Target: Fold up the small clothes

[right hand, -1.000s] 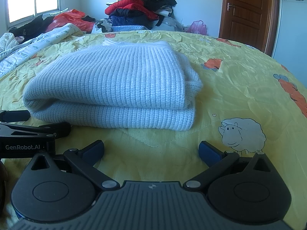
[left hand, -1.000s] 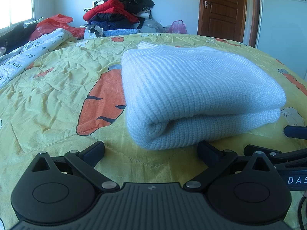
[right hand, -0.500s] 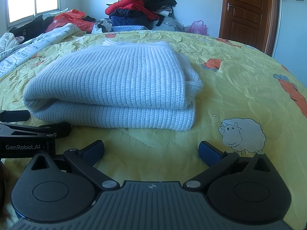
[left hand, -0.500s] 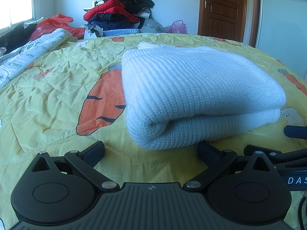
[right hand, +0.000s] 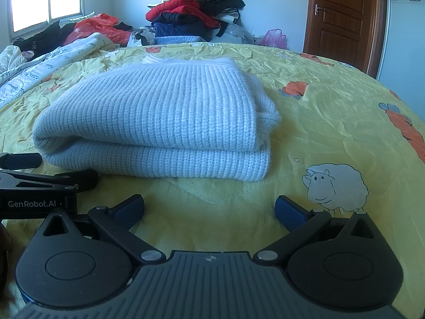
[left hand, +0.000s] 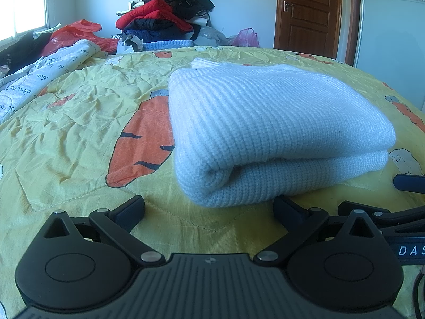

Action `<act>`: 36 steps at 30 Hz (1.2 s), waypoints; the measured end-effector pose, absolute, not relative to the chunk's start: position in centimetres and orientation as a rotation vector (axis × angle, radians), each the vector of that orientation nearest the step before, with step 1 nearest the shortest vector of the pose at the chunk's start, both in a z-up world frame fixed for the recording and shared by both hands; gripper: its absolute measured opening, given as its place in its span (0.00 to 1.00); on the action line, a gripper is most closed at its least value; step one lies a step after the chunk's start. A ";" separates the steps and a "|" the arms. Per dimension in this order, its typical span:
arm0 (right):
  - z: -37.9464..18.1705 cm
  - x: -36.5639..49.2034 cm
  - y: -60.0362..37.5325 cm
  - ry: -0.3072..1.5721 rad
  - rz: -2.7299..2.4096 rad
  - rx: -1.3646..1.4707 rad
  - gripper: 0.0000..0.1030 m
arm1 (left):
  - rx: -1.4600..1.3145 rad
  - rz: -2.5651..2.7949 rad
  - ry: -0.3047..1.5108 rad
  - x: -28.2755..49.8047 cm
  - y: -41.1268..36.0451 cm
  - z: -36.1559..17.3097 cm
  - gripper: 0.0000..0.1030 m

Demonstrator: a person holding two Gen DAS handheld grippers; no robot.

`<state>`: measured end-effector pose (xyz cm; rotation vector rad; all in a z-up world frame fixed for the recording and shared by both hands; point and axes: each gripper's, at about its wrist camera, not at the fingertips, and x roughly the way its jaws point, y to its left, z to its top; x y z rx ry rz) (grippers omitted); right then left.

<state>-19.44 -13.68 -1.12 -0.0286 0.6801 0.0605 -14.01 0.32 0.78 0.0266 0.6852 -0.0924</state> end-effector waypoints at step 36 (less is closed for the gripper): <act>2.8 -23.1 -14.2 0.660 0.081 -0.024 1.00 | -0.064 -0.096 0.691 -19.0 2.6 6.4 1.00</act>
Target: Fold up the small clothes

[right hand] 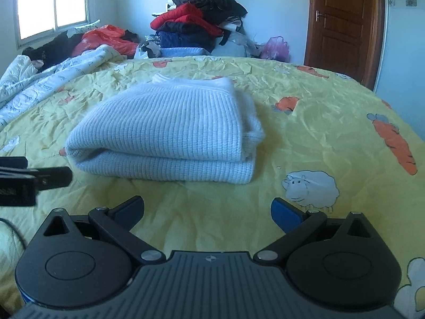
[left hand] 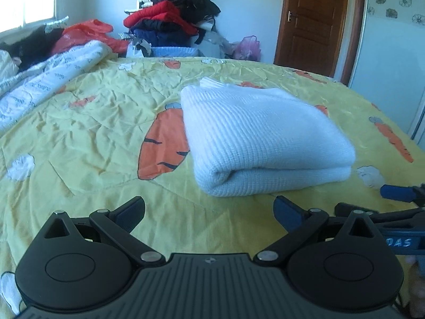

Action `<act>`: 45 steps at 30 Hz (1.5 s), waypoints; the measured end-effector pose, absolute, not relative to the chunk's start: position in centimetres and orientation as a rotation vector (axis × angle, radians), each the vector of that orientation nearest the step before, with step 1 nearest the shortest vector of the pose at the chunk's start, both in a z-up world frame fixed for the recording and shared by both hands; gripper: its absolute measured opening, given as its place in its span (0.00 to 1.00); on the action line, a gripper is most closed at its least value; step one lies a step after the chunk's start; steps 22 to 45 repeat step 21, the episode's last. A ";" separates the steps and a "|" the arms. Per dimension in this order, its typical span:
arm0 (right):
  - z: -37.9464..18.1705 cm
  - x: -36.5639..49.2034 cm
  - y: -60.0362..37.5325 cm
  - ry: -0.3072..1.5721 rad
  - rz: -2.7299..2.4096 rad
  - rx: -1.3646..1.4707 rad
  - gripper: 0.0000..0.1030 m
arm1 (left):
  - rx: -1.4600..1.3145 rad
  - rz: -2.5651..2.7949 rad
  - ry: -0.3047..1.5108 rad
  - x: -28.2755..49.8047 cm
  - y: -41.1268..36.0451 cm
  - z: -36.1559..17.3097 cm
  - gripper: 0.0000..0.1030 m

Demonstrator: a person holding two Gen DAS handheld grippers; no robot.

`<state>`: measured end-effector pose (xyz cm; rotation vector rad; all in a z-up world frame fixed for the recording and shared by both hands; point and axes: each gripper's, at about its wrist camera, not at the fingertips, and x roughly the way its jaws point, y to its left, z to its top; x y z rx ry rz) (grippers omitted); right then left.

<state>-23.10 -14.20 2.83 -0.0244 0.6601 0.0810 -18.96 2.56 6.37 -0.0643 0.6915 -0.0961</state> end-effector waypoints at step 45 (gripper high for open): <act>3.0 -22.7 -14.6 0.705 0.122 0.040 1.00 | -0.050 -0.135 0.586 -21.3 1.3 8.0 1.00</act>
